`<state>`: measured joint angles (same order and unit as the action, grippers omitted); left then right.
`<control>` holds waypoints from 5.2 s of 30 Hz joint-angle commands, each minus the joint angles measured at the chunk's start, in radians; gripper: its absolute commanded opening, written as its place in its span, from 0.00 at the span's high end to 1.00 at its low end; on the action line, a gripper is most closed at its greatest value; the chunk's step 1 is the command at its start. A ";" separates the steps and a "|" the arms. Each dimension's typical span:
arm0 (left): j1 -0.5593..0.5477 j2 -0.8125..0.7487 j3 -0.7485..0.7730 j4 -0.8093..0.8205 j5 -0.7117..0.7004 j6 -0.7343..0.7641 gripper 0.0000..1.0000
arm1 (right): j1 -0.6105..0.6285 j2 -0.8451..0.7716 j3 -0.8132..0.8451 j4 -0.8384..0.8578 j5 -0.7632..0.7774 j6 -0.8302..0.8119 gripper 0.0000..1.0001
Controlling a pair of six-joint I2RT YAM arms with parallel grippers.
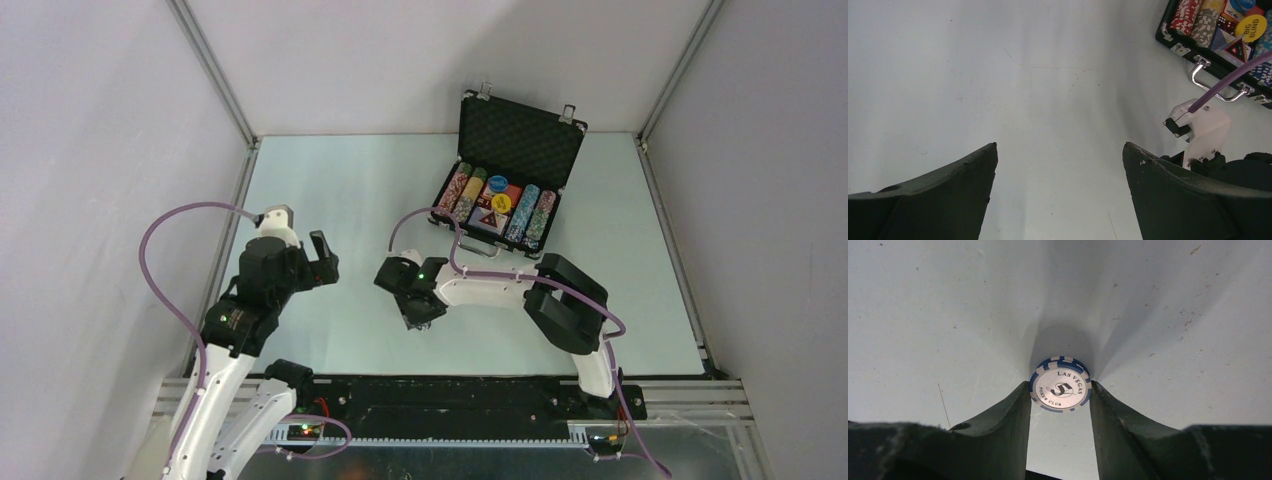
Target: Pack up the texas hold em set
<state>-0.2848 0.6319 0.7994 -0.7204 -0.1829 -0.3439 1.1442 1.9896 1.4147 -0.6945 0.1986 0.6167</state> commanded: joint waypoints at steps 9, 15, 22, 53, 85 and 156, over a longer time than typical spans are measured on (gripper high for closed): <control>0.010 -0.081 0.024 0.030 -0.013 -0.176 0.00 | -0.006 -0.155 0.028 -0.066 0.039 -0.039 1.00; 0.010 -0.122 0.020 0.072 -0.022 -0.308 0.00 | -0.018 -0.234 -0.011 -0.107 0.039 -0.068 1.00; 0.035 -0.086 -0.059 0.211 0.146 -0.428 0.00 | -0.035 -0.353 -0.064 -0.180 0.027 -0.104 1.00; -0.185 0.116 -0.487 1.094 0.762 -0.913 0.18 | -0.023 -0.629 -0.037 -0.334 -0.129 -0.421 1.00; -0.442 0.323 -0.456 1.365 0.788 -0.982 0.25 | 0.041 -0.554 0.099 -0.352 -0.123 -0.544 1.00; -0.511 0.366 -0.481 1.478 0.664 -0.892 1.00 | 0.034 -0.985 -0.158 0.019 0.054 -0.100 0.23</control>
<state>-0.7898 1.0466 0.2977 0.7292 0.5442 -1.3018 1.2079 1.1431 1.3483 -0.8520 0.1509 0.2810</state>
